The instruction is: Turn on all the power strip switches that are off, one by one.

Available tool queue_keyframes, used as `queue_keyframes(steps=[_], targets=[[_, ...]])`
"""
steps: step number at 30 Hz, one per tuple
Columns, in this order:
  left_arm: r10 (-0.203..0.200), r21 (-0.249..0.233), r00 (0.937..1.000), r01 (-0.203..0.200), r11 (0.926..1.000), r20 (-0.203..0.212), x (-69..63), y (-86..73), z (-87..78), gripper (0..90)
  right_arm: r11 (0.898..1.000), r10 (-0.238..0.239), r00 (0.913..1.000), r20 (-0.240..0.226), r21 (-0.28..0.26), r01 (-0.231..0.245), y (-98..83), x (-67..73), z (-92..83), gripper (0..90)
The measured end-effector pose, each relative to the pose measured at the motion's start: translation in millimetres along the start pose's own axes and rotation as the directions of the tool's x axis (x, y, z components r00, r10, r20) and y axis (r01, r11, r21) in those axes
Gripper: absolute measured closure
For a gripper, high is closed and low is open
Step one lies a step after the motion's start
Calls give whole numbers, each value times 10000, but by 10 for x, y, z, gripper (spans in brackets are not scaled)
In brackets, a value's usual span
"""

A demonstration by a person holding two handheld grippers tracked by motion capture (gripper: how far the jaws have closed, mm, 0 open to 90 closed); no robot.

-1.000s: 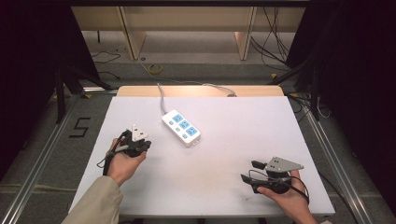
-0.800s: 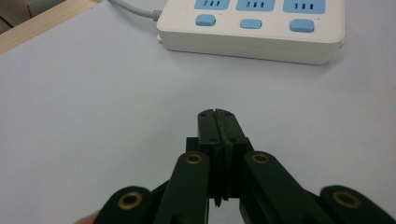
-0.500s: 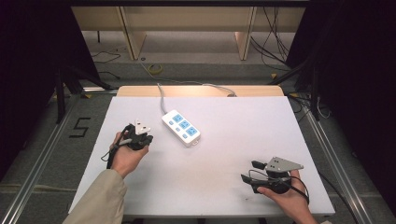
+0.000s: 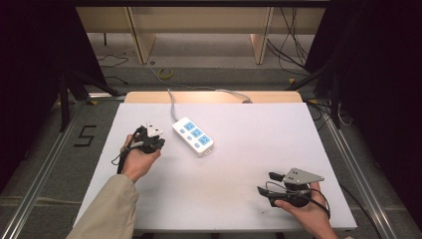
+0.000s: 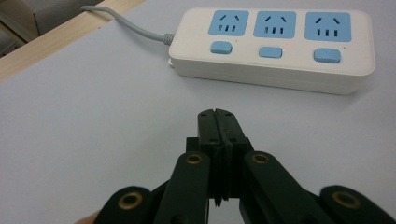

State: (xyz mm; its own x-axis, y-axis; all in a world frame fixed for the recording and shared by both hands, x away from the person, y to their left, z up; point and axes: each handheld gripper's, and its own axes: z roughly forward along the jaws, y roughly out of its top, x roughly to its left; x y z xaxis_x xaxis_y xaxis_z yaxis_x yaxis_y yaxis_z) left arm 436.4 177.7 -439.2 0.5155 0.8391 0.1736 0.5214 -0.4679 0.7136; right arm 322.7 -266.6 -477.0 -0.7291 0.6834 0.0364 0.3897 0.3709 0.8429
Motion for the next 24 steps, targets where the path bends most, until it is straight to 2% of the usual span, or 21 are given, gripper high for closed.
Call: queue_keyframes(steps=[12, 24], targets=[[-13, 43, 10000, 12, 10000, 56, 11, 86, 135, 899, 10000, 33, 10000, -10, 18, -33, 1, 3, 2, 322], [168, 47, 9998, -168, 9998, 44, 2, 249, 214, 899, 10000, 22, 10000, -11, 64, -22, 1, 1, 3, 323]])
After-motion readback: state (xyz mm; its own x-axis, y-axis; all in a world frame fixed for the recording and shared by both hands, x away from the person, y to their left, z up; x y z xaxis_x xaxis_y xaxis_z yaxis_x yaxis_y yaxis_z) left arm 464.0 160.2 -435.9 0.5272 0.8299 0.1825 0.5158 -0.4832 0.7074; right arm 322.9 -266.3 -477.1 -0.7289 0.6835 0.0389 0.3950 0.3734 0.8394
